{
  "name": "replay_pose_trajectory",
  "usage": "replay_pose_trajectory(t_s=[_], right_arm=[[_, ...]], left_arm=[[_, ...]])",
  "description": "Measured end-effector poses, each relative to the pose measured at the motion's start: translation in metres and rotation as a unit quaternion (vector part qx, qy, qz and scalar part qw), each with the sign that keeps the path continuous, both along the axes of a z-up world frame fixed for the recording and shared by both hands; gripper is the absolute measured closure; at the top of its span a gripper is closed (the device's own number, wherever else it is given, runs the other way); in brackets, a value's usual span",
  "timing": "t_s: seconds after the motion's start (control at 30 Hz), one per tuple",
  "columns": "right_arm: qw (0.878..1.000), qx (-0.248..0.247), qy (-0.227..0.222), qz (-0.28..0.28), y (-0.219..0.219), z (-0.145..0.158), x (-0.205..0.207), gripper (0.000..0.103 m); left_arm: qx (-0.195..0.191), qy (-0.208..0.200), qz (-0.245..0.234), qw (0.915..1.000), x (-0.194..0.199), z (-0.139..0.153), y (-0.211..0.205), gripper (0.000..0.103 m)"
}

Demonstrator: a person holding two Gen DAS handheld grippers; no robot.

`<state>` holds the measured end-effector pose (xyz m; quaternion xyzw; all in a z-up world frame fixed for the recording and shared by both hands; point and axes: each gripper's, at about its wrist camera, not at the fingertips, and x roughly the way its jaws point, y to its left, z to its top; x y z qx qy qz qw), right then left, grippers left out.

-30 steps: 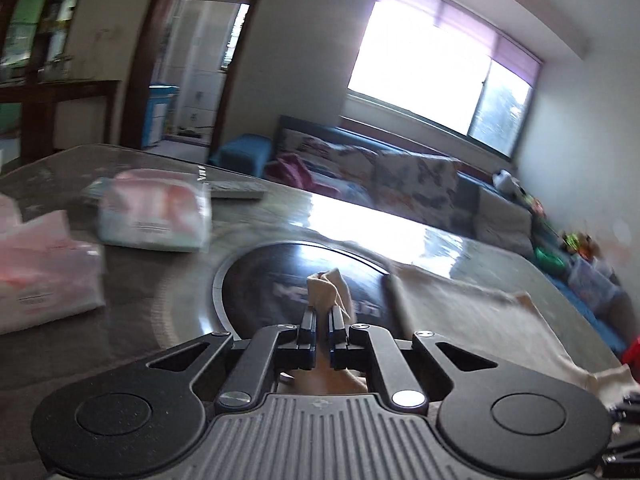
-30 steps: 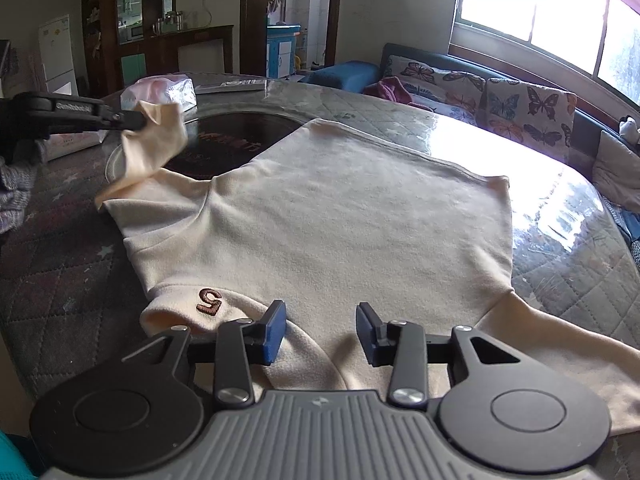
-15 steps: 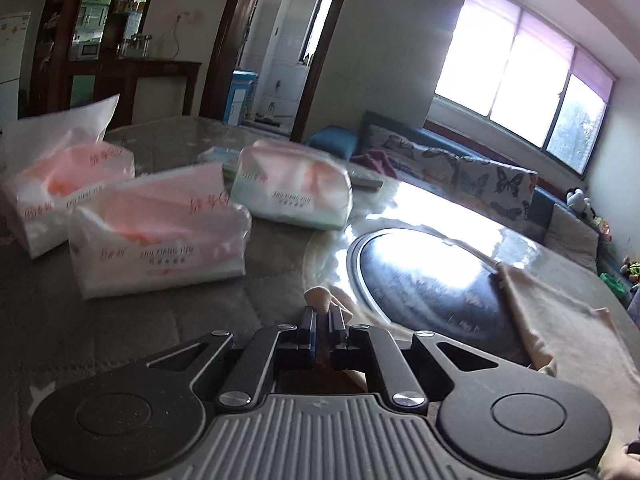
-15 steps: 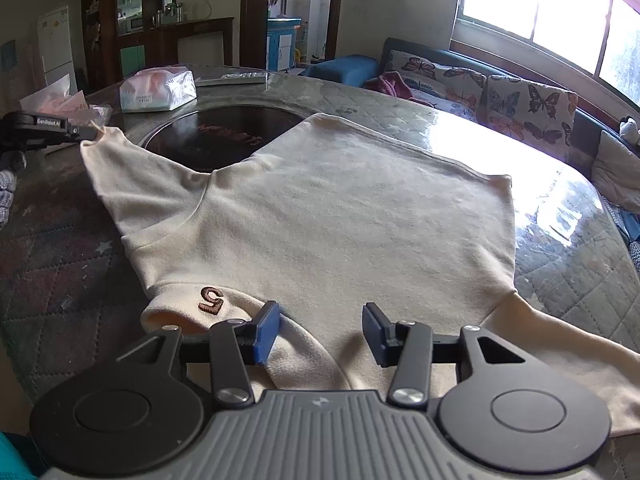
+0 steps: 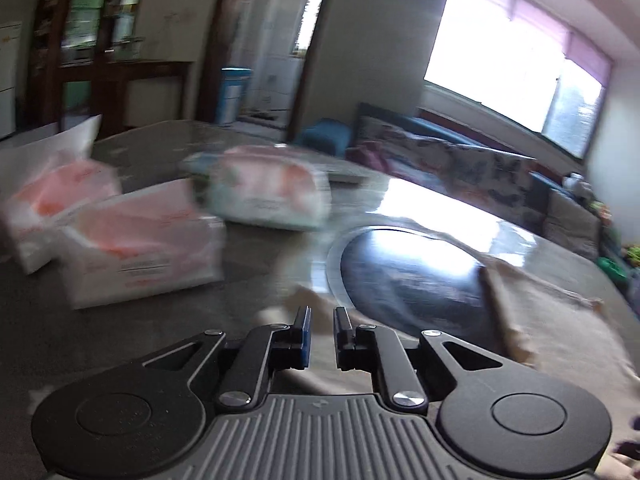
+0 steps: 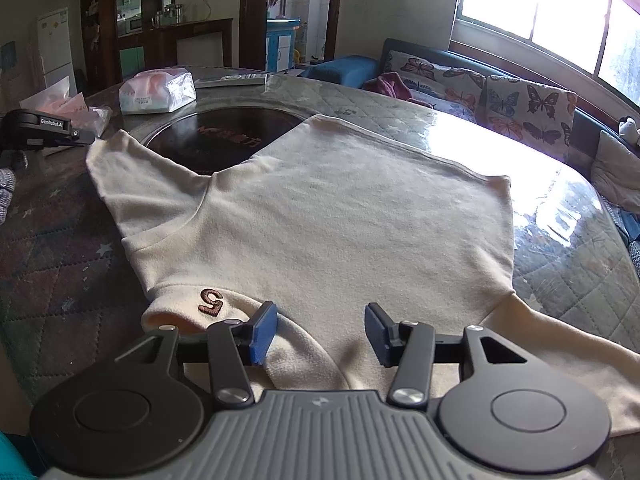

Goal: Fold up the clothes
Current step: 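Release the sleeve with the left gripper and smooth the sweatshirt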

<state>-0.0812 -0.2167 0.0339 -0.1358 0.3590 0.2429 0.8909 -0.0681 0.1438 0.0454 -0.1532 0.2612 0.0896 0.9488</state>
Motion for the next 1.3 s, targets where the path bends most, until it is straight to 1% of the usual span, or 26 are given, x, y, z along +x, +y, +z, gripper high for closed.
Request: replay_pose_trajectory(t_s=[0.07,0.13,0.2,0.27,0.4,0.47,0.6,0.73,0.83,0.97,1.07,1.17,1.3], right_arm=[[1.000,0.002,-0.001,-0.002,-0.001,0.001,0.000,0.052],[1.000,0.003,-0.001,-0.004,-0.002,0.001,0.000,0.051],[1.000,0.004,-0.002,-0.005,-0.002,0.001,-0.001,0.043],[1.000,0.005,-0.002,-0.007,-0.003,0.000,-0.001,0.043],[1.000,0.008,0.001,-0.008,-0.005,0.000,-0.001,0.043],[1.000,0.010,0.002,-0.009,-0.005,-0.001,-0.001,0.042],[1.000,0.011,0.004,-0.009,-0.005,-0.002,0.000,0.041],[1.000,0.015,0.008,-0.009,-0.008,-0.004,0.002,0.040],[1.000,0.018,0.010,-0.010,-0.009,-0.004,0.003,0.039],[1.000,0.021,0.009,-0.011,-0.011,-0.004,0.004,0.039],[1.000,0.025,0.008,-0.018,-0.015,-0.002,0.005,0.039],[0.999,0.029,0.006,-0.024,-0.019,0.000,0.007,0.039],[0.999,0.039,0.005,-0.036,-0.029,0.005,0.012,0.039]], left_arm=[[-0.009,-0.007,-0.055,0.9984,0.005,0.006,-0.026,0.090],[-0.030,-0.010,-0.110,0.9935,0.014,0.009,-0.051,0.090],[-0.053,-0.009,-0.152,0.9870,0.024,0.009,-0.074,0.090],[-0.066,-0.005,-0.179,0.9816,0.035,0.005,-0.093,0.090],[-0.068,0.006,-0.207,0.9760,0.057,-0.005,-0.121,0.090],[-0.073,0.015,-0.208,0.9753,0.068,-0.011,-0.128,0.090],[-0.077,0.040,-0.181,0.9797,0.081,-0.025,-0.123,0.090],[-0.081,0.052,-0.176,0.9797,0.077,-0.033,-0.113,0.090],[-0.095,0.051,-0.177,0.9783,0.080,-0.030,-0.112,0.088],[-0.092,0.044,-0.184,0.9777,0.092,-0.023,-0.117,0.085],[-0.090,0.066,-0.176,0.9781,0.105,-0.030,-0.119,0.087],[-0.094,0.063,-0.175,0.9779,0.104,-0.031,-0.117,0.086],[-0.085,0.062,-0.178,0.9785,0.101,-0.029,-0.120,0.084]])
